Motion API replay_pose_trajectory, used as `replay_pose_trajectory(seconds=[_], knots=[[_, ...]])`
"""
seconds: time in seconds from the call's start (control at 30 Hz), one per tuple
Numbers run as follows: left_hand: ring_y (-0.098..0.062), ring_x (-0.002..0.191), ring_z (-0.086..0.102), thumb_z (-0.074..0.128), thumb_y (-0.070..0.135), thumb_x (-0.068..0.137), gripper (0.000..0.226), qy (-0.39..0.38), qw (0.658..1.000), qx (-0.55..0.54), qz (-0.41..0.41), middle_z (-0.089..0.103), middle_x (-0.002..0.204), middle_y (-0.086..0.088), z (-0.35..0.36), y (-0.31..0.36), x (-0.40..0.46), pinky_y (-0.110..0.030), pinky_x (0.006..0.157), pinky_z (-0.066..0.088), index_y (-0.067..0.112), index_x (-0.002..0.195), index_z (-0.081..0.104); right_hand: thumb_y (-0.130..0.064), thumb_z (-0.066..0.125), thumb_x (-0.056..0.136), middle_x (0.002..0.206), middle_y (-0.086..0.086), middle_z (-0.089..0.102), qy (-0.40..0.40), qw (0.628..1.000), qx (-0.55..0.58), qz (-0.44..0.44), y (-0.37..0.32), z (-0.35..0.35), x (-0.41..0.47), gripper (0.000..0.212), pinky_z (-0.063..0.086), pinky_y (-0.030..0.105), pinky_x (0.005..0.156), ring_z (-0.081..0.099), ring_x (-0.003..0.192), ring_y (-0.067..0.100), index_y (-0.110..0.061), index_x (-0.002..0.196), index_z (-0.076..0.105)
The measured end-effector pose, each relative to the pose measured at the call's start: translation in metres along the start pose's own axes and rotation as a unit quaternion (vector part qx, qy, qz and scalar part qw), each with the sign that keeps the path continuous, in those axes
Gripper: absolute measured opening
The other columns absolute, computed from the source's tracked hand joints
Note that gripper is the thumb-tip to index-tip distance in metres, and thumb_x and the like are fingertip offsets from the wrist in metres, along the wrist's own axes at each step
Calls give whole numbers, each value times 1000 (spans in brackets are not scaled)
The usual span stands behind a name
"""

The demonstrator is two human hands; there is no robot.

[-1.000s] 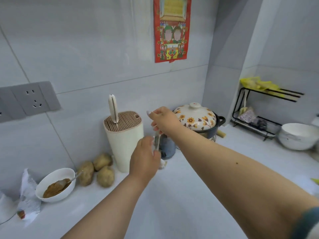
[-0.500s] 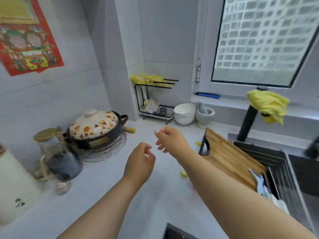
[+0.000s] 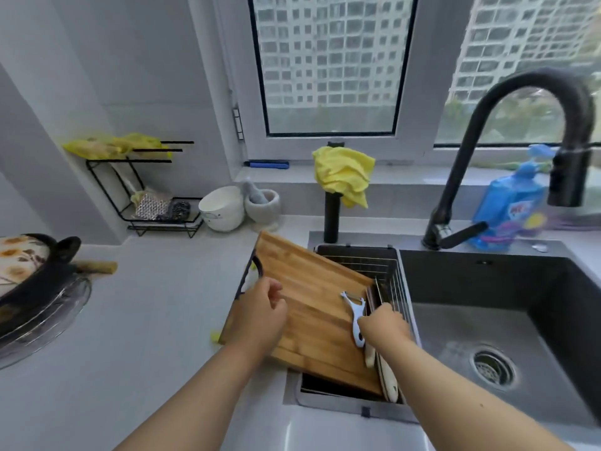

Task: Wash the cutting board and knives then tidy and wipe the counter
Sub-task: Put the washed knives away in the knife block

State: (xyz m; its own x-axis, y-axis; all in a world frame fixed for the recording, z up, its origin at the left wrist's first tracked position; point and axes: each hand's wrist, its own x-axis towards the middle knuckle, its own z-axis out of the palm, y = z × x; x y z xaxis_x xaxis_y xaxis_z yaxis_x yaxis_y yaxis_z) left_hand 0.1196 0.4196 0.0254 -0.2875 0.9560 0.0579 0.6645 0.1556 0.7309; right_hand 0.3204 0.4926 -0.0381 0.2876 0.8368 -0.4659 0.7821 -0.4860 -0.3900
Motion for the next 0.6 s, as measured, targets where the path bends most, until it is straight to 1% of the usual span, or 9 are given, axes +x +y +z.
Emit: replay_pose_trajectory(seconds=[0.1, 0.2, 0.3, 0.33, 0.43, 0.5, 0.6], knots=[[-4, 84, 56, 52, 16, 91, 17, -19, 1000, -19, -5, 58, 97, 10, 17, 8, 1, -20, 67, 47, 27, 105, 53, -28, 59, 87, 128, 11, 51, -42, 997, -50, 34, 16, 5, 12, 55, 52, 35, 83, 56, 110, 28, -9, 134, 37], [-4, 85, 55, 51, 15, 91, 18, -34, 999, -24, -4, 56, 98, 9, 30, 12, 0, -19, 64, 46, 25, 107, 53, -26, 57, 90, 131, 11, 52, -63, 994, -81, 47, 23, 8, 20, 60, 50, 35, 83, 56, 114, 27, -8, 140, 29], [-5, 85, 56, 51, 16, 92, 18, -34, 999, -24, -9, 57, 98, 9, 37, 13, 0, -22, 67, 51, 25, 107, 53, -27, 64, 87, 135, 12, 50, -89, 991, -84, 61, 24, 11, 25, 79, 50, 37, 94, 54, 118, 28, -5, 146, 16], [-5, 85, 56, 52, 16, 92, 18, -32, 999, -24, -11, 57, 98, 8, 38, 13, -1, -22, 67, 51, 25, 107, 53, -29, 65, 86, 136, 13, 50, -99, 991, -69, 60, 25, 14, 26, 82, 48, 38, 97, 53, 121, 29, -4, 147, 16], [-5, 85, 56, 52, 16, 91, 20, -33, 999, -24, -18, 56, 98, 8, 43, 13, -3, -18, 63, 47, 22, 110, 54, -31, 59, 86, 137, 15, 47, -105, 994, 20, 34, 28, 19, 32, 65, 40, 39, 102, 47, 126, 32, -4, 140, 36], [-7, 84, 57, 51, 15, 91, 20, -36, 999, -25, -24, 56, 98, 7, 44, 12, -5, -18, 60, 46, 22, 110, 54, -27, 57, 86, 139, 17, 44, -98, 994, 40, 30, 30, 19, 33, 61, 38, 41, 104, 44, 128, 33, -4, 139, 37], [-12, 83, 58, 51, 14, 90, 19, -35, 999, -26, -32, 56, 97, 6, 46, 9, -6, -26, 64, 53, 23, 107, 54, -25, 56, 88, 138, 18, 44, -77, 997, 25, 18, 35, 24, 36, 58, 38, 40, 102, 44, 127, 34, -3, 138, 36]])
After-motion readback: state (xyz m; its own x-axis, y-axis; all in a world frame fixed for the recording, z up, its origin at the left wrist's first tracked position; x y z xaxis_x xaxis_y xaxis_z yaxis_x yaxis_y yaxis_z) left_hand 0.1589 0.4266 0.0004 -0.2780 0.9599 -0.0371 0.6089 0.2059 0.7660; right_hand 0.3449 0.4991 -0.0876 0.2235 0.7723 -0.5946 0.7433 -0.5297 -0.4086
